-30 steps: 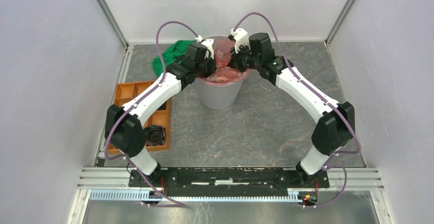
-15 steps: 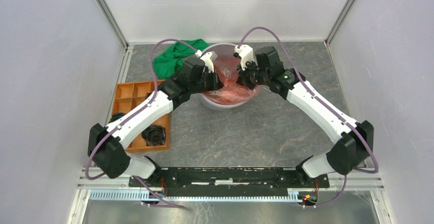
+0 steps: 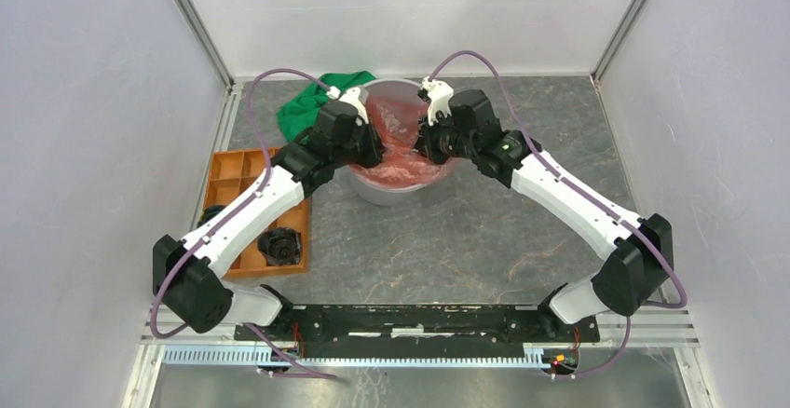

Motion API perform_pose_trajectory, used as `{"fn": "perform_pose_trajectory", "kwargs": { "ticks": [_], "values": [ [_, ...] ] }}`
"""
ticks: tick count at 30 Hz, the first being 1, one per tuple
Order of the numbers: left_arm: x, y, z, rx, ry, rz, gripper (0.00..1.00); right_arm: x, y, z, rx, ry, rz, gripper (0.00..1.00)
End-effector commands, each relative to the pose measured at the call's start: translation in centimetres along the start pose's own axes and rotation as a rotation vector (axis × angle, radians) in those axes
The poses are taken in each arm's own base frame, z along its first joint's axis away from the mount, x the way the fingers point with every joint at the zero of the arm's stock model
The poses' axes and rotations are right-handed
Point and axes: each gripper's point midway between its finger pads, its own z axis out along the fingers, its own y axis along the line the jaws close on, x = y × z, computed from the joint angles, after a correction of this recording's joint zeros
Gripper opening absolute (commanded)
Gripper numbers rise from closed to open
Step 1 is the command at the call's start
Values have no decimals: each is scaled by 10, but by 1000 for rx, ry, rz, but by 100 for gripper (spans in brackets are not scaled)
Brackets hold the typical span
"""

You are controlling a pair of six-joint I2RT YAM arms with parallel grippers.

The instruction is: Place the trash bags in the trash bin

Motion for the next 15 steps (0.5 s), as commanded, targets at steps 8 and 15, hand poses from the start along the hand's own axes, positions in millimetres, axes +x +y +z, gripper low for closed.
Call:
{"fn": "perform_pose_trajectory", "kwargs": {
  "ticks": [8,15],
  "values": [
    [-62,70,13,-129,-66,29,2,-36,75,4,3,-238,313,1],
    [-58,50,41,35,34,54,2,-38,75,2,52,-315,426,1]
  ]
}}
